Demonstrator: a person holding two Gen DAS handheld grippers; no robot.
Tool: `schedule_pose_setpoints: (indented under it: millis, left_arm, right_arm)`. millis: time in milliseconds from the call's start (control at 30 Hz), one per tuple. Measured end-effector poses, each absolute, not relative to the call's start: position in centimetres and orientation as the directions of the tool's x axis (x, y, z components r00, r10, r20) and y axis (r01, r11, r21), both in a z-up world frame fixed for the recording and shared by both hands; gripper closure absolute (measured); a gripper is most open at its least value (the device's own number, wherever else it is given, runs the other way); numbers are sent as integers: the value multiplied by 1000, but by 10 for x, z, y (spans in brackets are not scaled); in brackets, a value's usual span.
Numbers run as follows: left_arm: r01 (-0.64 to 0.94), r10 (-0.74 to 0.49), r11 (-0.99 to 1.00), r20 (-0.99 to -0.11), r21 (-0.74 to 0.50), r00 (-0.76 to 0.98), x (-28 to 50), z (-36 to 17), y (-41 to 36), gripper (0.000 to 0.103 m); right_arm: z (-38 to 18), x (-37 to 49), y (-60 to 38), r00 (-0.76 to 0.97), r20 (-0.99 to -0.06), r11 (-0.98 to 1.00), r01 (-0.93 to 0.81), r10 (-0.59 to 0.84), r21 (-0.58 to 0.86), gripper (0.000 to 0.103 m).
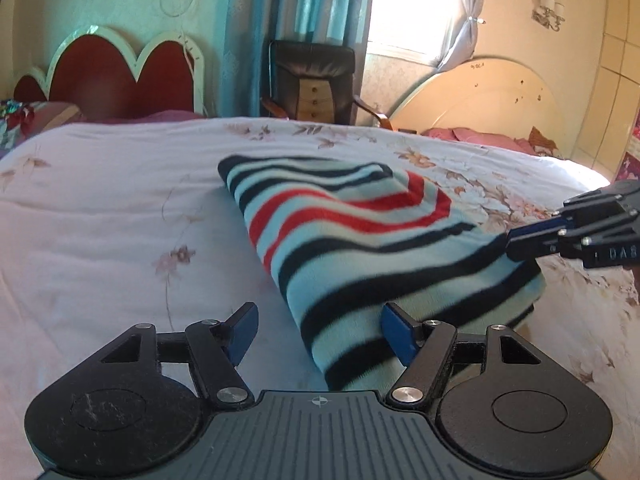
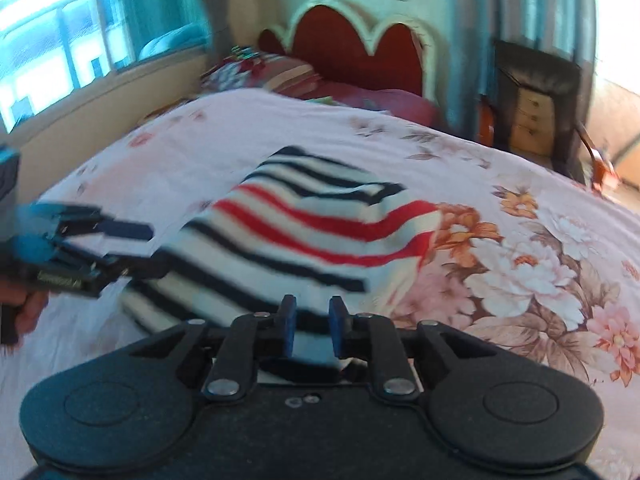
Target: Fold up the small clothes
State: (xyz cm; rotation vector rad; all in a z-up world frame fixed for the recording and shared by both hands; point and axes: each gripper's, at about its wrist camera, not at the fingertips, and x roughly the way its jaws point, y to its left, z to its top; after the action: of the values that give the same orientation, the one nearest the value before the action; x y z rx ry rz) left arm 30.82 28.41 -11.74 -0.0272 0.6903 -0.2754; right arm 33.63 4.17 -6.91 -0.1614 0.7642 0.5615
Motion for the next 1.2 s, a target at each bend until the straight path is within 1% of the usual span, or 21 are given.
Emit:
schedule_pose_setpoints:
  millis: [33,100,133,200,367,500,567,633,667,700,733,767,800,833,900,1067,1100,1133,1200]
  left_arm:
    - [234,-260,964,-633,-126,729,307,-122,284,34]
    - [214,-252,967,-647,-139,720,307,-129,284,34]
    - [209,-254,967,-646,-147,720,306,-131,283,34]
    - [205,-243,969,-646,-135,724,305,-133,281,34]
    - [175,-224,974,-653,-141,724,298,-143,276,34]
    - [131,-198,980,-648,-151,736,291,-150,273,34]
    - [114,-166,986,-646,-121,745,288,-147,268,34]
    - [100,-109,994,-630,-50,769,278,-134,258,34]
    - [104,-93,994,-614,-17,784,272,-127,254,34]
    - [110,-85,994,-597,6,798,264,-119,249,33]
    - [106,-74,994,-580,21,811,255,-111,246,18]
    - [90,-58,996,-564,29,824,247,-105,242,5]
    - [72,-43,997,-529,33,848,235,-98,239,0]
    - [67,-42,997,-504,30,862,225,-90,236,0]
    - [68,-53,998,-493,14,868,209,-78,228,0]
    - [51,-51,999,-473,-13,880,161,-55,205,0]
    - [51,-50,999,-475,-11,879,151,-51,200,0]
    - [64,-62,998,-481,-12,875,142,-47,195,0]
    - [104,-98,995,-486,-15,869,120,-39,186,0]
  right_arm:
    - [-72,332,47,579,-699,830,-556,419,36,86]
    - [-82,331,54,573,-724,827,-562,385,-5,89]
    - [-88,331,56,573,-745,836,-547,342,-37,97]
    - [-99,335,57,568,-770,843,-533,290,-76,103]
    - [-110,333,49,552,-781,858,-512,290,-44,103]
    - [-115,328,46,568,-768,874,-485,296,-22,103]
    - [-118,323,46,584,-759,877,-479,288,-36,103]
    - [-114,319,46,596,-754,890,-455,275,-35,103]
    - [-108,314,44,613,-746,903,-427,258,-39,100]
    - [-100,306,43,649,-724,919,-391,234,-54,68]
    - [-90,292,39,709,-678,939,-334,193,-81,27]
    - [-82,278,35,751,-635,951,-298,181,-81,19]
    - [-75,264,30,771,-607,957,-286,194,-58,26]
    - [-70,253,25,769,-604,959,-283,210,-26,31]
    - [-61,232,20,769,-604,965,-263,210,1,30]
    - [-40,178,9,781,-596,978,-206,189,40,22]
    - [-34,168,5,786,-590,980,-190,185,55,16]
    - [-28,156,3,788,-589,983,-172,177,65,12]
    - [-20,134,-3,795,-586,987,-143,159,75,11]
